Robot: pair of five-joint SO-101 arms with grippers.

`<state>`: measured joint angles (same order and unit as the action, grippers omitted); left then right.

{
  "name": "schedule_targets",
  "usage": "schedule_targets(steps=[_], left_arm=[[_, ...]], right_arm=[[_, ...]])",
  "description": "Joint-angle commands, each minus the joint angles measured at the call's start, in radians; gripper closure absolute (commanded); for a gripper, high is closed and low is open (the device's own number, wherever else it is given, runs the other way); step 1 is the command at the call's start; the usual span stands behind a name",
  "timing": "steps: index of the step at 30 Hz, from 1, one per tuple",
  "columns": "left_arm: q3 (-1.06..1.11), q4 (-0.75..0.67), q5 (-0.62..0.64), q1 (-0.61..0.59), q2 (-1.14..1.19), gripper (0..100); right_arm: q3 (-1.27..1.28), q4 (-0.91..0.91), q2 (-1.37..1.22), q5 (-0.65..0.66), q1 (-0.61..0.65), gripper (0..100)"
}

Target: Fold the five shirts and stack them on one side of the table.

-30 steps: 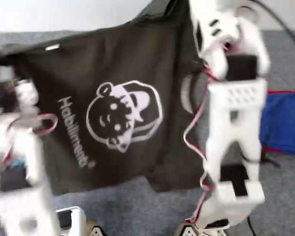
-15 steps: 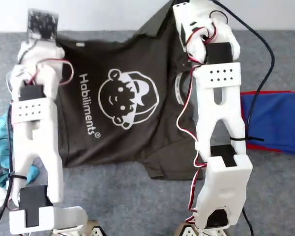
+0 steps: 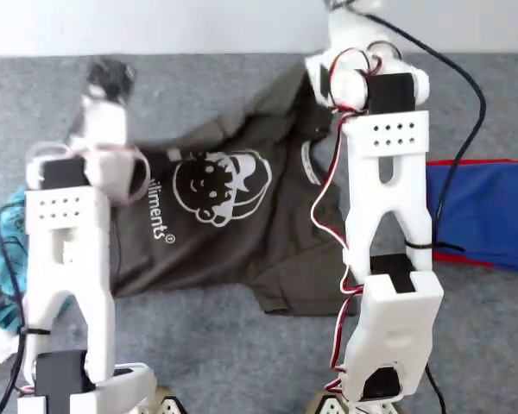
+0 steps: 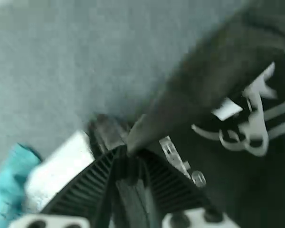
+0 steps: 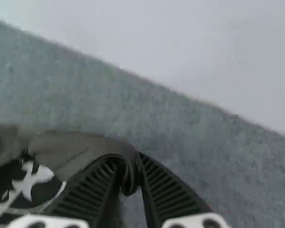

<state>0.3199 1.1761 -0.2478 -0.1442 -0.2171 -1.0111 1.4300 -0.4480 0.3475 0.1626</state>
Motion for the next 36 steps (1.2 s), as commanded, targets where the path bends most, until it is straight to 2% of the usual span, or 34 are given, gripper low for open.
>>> schedule_targets(steps=[1,3,7,12,18,26,31,36], left_arm=[[0.203,-0.043,-0.011,-0.006,-0.084,99],[0.326,-0.109,-0.011,-0.061,-0.140,99],[0.498,-0.163,-0.037,-0.135,-0.259,99],[0.618,-0.169,-0.084,-0.133,-0.348,99],[0.642,-0.166,-0.086,-0.135,-0.350,99],[0.748,-0.161,-0.207,-0.149,-0.358,99],[0.687,-0.110,-0.269,-0.262,-0.359,99],[0.582,-0.048,-0.344,-0.368,-0.353,99]], right_arm=[[-0.083,0.277,0.028,0.186,-0.015,99.1],[-0.103,0.377,0.028,0.250,-0.016,99.1],[-0.060,0.369,0.105,0.262,-0.085,99.1],[0.224,0.369,0.326,0.374,-0.133,99.1],[0.704,0.363,0.633,0.460,-0.101,99.1],[1.049,0.363,0.845,0.559,-0.122,99.1],[1.229,0.355,0.863,0.597,-0.127,99.0],[1.386,0.242,0.860,0.589,-0.120,99.0]])
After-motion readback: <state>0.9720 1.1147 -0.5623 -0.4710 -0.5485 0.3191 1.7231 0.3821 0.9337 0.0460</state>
